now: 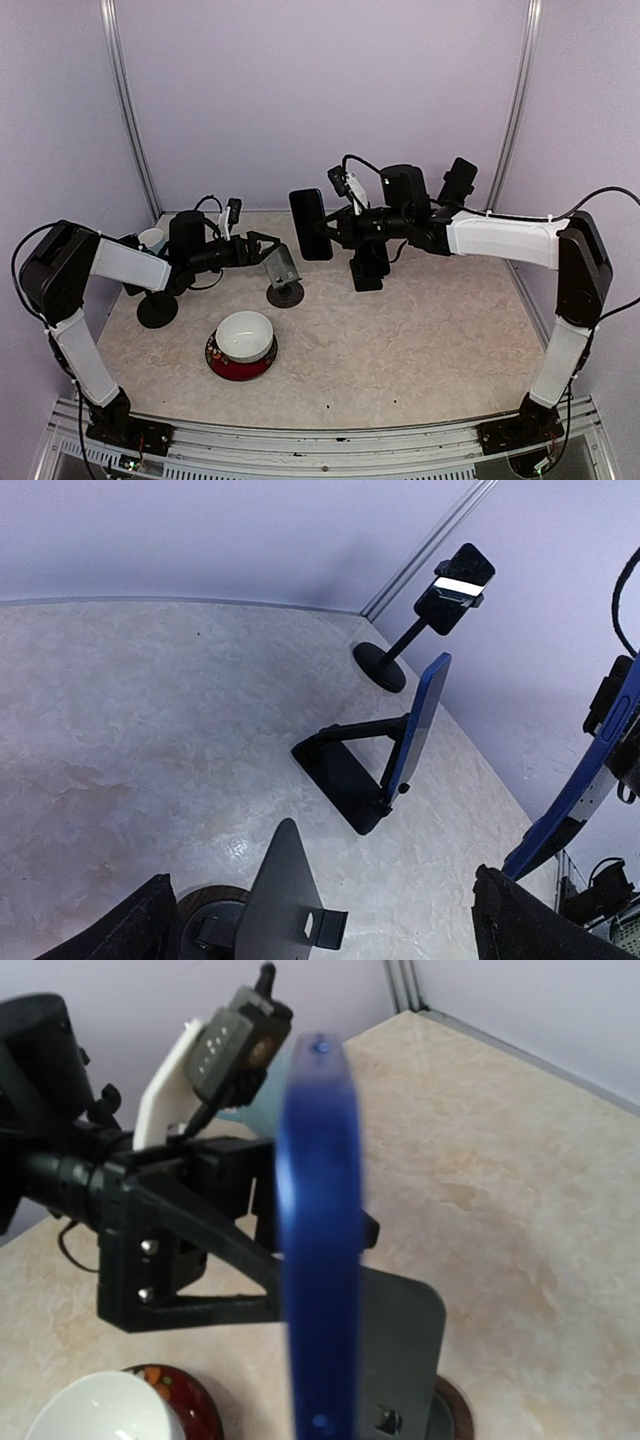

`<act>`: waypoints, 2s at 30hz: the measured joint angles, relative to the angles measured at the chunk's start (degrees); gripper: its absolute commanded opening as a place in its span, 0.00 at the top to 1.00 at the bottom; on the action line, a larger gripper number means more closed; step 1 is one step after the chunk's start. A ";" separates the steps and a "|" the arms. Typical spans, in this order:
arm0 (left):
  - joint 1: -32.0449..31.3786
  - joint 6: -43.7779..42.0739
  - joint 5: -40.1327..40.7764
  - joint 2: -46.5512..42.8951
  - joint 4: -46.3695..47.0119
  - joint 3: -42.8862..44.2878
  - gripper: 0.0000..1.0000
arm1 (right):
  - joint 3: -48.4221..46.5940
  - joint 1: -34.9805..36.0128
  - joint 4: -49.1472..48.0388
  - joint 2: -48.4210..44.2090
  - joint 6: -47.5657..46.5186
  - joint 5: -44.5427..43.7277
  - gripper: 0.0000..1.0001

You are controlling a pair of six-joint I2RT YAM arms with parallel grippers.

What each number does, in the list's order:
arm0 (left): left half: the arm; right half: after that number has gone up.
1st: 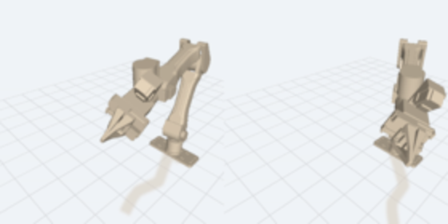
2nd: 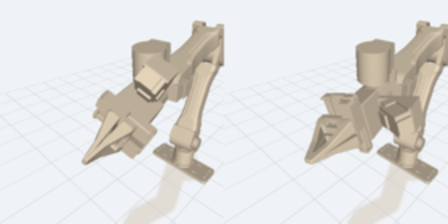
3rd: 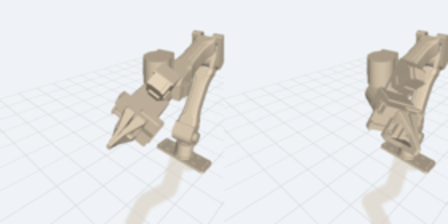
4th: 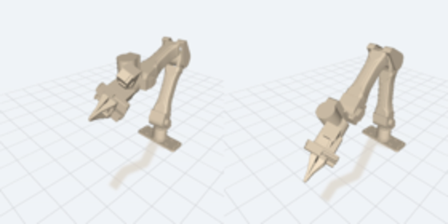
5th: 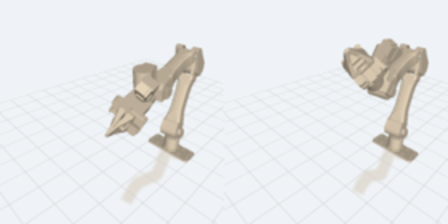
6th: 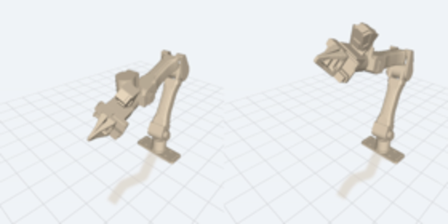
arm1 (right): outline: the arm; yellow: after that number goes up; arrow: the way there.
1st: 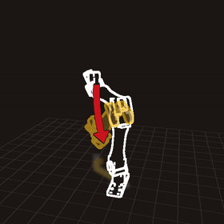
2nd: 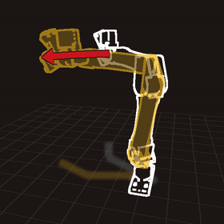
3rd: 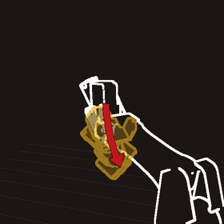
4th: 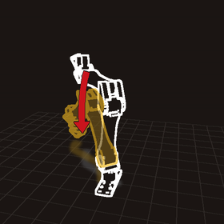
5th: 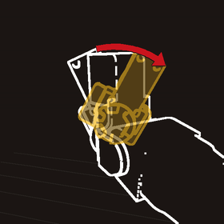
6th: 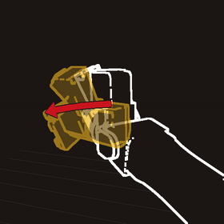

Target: Place the phone on the phone stand

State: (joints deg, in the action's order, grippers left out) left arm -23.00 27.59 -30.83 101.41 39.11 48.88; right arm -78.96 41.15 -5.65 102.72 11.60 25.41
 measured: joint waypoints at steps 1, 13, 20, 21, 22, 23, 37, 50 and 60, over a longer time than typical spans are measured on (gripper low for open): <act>-0.07 -0.63 0.81 -0.59 -1.09 0.00 0.01 | -0.55 -0.02 0.02 0.61 -0.17 0.48 1.00; -1.31 -4.42 8.37 -1.66 -12.13 -1.62 0.04 | -6.08 -0.04 -1.09 7.02 -2.43 9.57 1.00; -1.55 -6.93 11.39 -1.73 -17.25 -2.05 0.09 | -11.30 -0.35 -1.36 12.94 -2.80 16.02 1.00; -1.55 -6.99 11.65 -1.73 -17.53 -2.05 0.10 | -11.76 -0.35 -1.38 13.44 -2.80 16.81 1.00; -1.49 -7.26 12.13 -1.73 -18.23 -2.05 0.11 | -12.24 -0.35 -1.40 13.88 -2.80 17.55 1.00; -1.38 -7.50 12.66 -1.73 -18.71 -2.05 0.12 | -12.72 -0.35 -1.44 14.29 -2.78 18.21 1.00; 0.00 -8.83 17.38 -1.57 -21.20 1.25 0.12 | -18.08 -0.37 -2.84 20.06 -2.56 24.37 1.00; 0.22 -7.91 20.98 -11.37 -20.92 -2.69 0.01 | -24.85 -1.09 -7.65 29.27 0.00 27.43 1.00; 0.15 -7.02 22.03 -21.92 -19.76 -3.28 0.01 | -28.70 -2.97 -11.74 34.34 3.02 30.03 1.00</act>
State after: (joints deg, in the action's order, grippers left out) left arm -22.85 20.58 -8.80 79.48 19.35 45.60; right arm -107.66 38.17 -17.39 137.05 14.61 55.44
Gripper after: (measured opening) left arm 0.988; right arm 0.064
